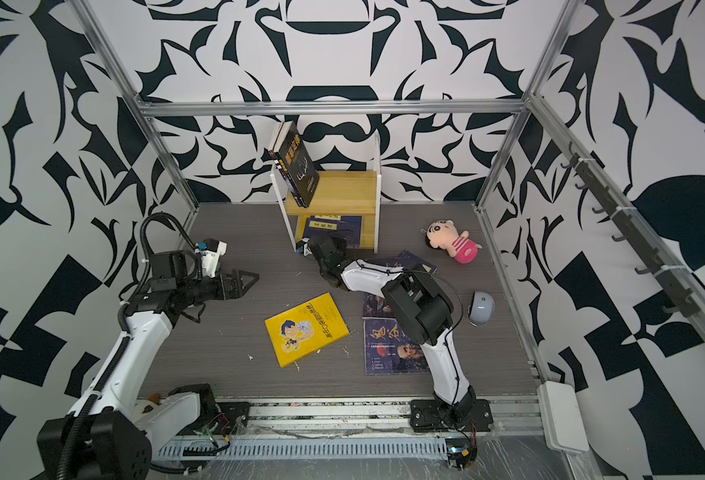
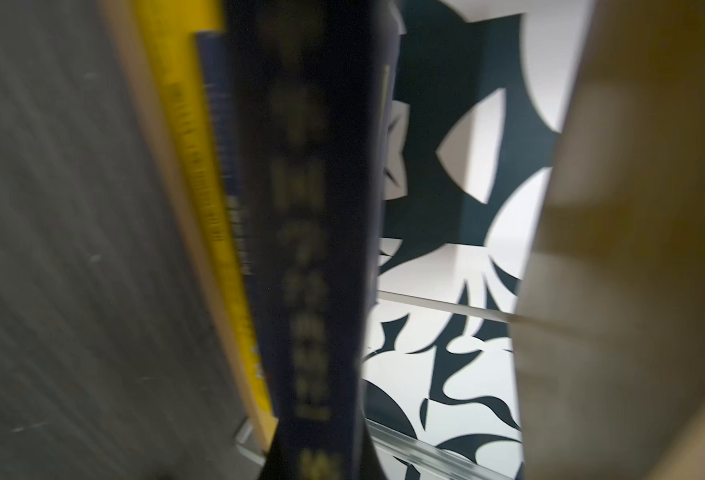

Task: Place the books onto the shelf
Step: 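Carry the blue book with the right gripper to the lower shelf, then lower the blue book onto the lower shelf against the other books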

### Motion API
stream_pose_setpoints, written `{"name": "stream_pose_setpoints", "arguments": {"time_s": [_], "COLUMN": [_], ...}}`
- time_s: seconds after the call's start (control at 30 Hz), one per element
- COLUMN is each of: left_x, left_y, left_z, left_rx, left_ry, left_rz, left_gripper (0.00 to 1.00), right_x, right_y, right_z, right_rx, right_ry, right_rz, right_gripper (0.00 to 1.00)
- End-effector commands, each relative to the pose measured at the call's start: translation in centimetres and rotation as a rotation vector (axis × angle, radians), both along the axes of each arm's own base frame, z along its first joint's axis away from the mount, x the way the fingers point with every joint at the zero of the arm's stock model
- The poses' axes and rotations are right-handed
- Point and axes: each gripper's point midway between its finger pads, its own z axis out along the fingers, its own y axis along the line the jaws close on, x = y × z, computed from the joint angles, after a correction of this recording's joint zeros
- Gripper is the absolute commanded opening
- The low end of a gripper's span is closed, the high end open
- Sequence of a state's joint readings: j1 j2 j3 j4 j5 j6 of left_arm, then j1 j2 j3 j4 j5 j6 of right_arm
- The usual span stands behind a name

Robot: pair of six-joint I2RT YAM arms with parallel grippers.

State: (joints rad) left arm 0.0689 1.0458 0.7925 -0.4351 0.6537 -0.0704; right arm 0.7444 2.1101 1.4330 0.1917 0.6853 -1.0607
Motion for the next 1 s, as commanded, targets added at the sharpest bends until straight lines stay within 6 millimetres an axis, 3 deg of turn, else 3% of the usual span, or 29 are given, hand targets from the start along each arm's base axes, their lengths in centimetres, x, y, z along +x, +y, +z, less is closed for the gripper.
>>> {"name": "stream_pose_setpoints", "arguments": {"time_s": [0.0,0.3,0.53,0.97], "left_x": [-0.5,-0.5,-0.5,-0.5], "left_y": [-0.6,-0.8,-0.7,-0.9], "left_z": [0.5,0.3,0.2,0.2], "left_rx": [-0.006,0.001,0.01,0.018], "left_ry": [-0.018,-0.02,-0.026,-0.026], "left_rz": [-0.032,-0.04,-0.038,-0.044], "left_gripper": [0.99,0.99,1.0,1.0], "right_x": [0.2,1.6,3.2,3.3], "right_y": [-0.2,-1.1,-0.6,0.4], "right_z": [1.6,2.3,2.2,1.7], "right_rx": [0.054,0.105,0.12,0.134], "right_ry": [0.008,0.077,0.126,0.198], "right_rz": [-0.019,-0.031,-0.007,0.066], "right_gripper": [0.0,0.0,0.0,0.06]}}
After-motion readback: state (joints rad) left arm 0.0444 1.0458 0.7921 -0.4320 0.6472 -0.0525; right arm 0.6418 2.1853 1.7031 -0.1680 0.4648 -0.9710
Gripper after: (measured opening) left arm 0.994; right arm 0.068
